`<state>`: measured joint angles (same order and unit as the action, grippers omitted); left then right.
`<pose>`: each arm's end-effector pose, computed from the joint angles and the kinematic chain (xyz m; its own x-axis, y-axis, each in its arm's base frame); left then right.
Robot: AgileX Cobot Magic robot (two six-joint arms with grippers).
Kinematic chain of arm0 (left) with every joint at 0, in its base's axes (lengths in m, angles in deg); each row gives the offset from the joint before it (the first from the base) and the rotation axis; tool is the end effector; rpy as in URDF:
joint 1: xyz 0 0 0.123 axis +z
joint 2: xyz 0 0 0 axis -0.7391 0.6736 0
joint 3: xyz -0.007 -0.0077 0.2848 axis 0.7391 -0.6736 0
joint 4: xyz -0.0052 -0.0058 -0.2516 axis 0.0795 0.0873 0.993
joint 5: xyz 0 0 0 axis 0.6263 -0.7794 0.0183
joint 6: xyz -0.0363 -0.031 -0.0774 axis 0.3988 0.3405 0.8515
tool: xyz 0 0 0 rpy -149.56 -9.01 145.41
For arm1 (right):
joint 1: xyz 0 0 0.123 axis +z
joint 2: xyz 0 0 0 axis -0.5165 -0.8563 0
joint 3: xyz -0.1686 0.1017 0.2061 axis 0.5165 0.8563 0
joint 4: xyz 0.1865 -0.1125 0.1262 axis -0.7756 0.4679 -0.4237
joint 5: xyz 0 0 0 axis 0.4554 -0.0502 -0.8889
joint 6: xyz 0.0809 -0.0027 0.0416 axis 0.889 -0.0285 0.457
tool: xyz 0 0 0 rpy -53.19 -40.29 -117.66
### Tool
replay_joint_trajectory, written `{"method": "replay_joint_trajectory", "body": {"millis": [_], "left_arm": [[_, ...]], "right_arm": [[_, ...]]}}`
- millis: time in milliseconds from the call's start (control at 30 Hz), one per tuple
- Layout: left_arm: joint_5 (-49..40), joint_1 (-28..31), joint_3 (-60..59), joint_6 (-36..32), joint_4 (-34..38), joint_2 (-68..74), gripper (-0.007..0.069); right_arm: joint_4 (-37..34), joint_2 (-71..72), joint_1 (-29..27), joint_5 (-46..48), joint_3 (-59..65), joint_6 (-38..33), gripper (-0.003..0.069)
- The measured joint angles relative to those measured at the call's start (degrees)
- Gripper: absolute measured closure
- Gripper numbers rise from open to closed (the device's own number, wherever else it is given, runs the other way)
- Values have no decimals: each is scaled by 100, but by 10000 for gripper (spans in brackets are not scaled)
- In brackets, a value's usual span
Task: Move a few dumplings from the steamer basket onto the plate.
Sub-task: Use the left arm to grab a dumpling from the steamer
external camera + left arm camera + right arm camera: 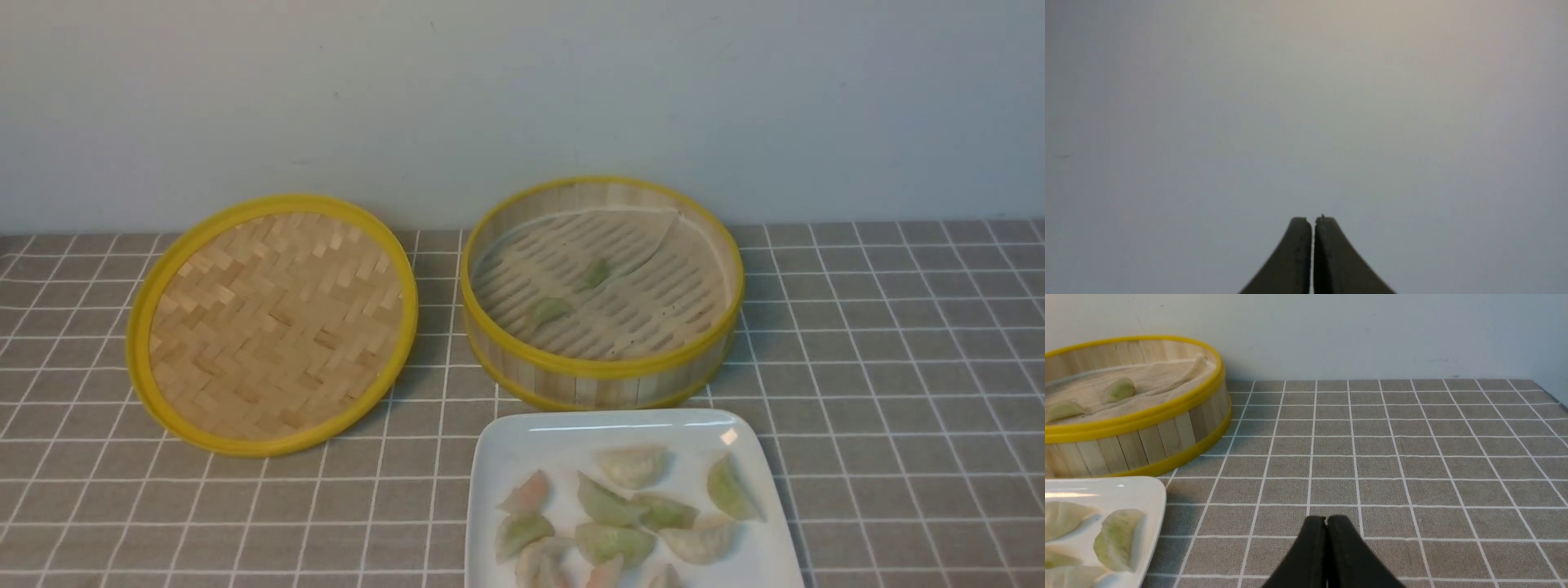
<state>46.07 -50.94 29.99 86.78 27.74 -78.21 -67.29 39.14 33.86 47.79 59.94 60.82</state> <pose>0.0381 0.0083 0.2894 0.4575 -0.5794 -0.6746 0.2553 0.8122 -0.5245 0.0527 -0.0042 0.1728 -0.2856 0.0799 -0.9550 0.0496 0.9964 0.0685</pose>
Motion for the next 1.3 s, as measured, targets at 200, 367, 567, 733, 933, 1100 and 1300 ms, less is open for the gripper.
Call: {"method": "replay_joint_trajectory", "body": {"millis": [200,367,567,733,933,1100,1300], "left_arm": [[-3874,0,2976,171,-947,2394,629],[-6670,0,4624,-481,-1050,4363,629],[-7915,-40,5521,-1565,-731,6094,629],[-7389,-597,5651,-2144,-335,6951,629],[-7404,-1629,6942,-2342,-253,8448,629],[-8268,-2207,8810,-2582,-281,10043,629],[-9116,-2656,10823,-2719,-1046,11883,577]], "right_arm": [[0,0,0,4,0,0,673],[0,0,0,4,0,0,673],[0,0,0,4,0,0,673],[0,0,0,4,0,0,673],[0,0,0,4,0,0,673],[0,5,0,4,0,0,673],[0,5,0,4,0,0,673]]}}
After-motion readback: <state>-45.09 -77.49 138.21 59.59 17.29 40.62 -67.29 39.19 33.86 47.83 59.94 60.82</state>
